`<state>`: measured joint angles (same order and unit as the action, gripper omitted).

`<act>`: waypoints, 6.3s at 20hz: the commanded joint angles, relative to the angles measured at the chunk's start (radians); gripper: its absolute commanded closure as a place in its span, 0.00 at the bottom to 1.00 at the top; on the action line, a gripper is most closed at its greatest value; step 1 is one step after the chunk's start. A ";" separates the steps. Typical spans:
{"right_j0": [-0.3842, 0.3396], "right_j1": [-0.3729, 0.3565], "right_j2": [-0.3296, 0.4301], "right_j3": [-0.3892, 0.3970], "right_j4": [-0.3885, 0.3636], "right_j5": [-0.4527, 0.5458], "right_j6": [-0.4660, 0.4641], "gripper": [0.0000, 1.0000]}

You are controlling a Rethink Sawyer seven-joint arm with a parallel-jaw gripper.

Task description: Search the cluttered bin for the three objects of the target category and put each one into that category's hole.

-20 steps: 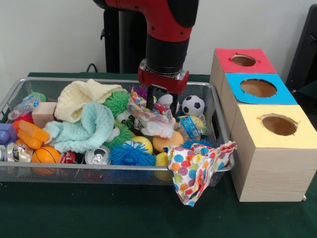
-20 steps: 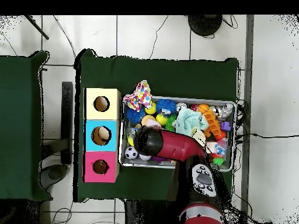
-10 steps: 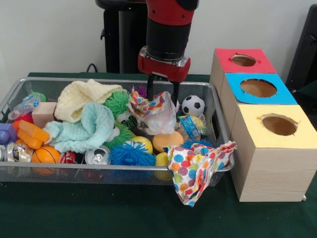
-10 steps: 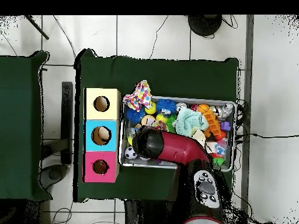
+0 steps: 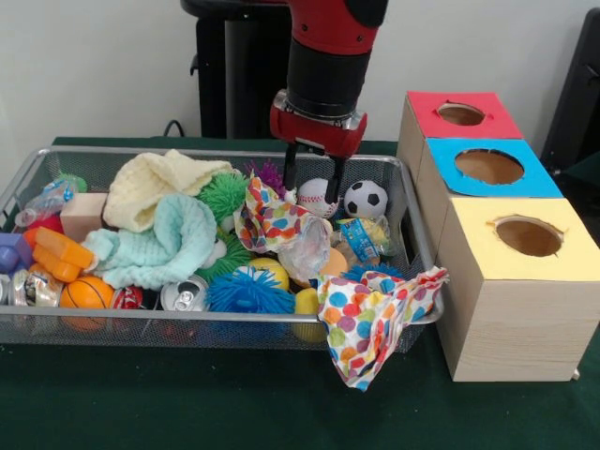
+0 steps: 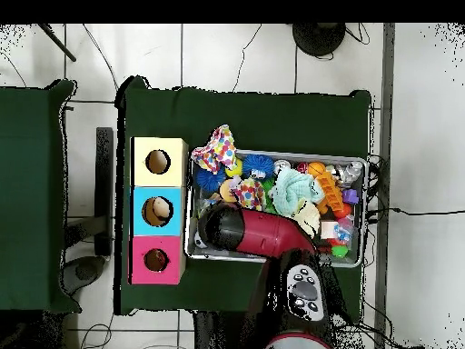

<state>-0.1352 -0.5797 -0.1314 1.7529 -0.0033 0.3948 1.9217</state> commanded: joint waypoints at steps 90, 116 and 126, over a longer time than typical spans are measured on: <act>-0.049 -0.032 0.032 -0.081 0.095 0.248 0.118 1.00; 0.173 -0.232 -0.022 0.129 0.211 0.256 0.258 1.00; 0.213 -0.212 -0.013 0.194 0.257 0.165 0.261 1.00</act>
<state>0.0787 -0.8066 -0.1649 1.8338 0.1996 0.6414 1.9217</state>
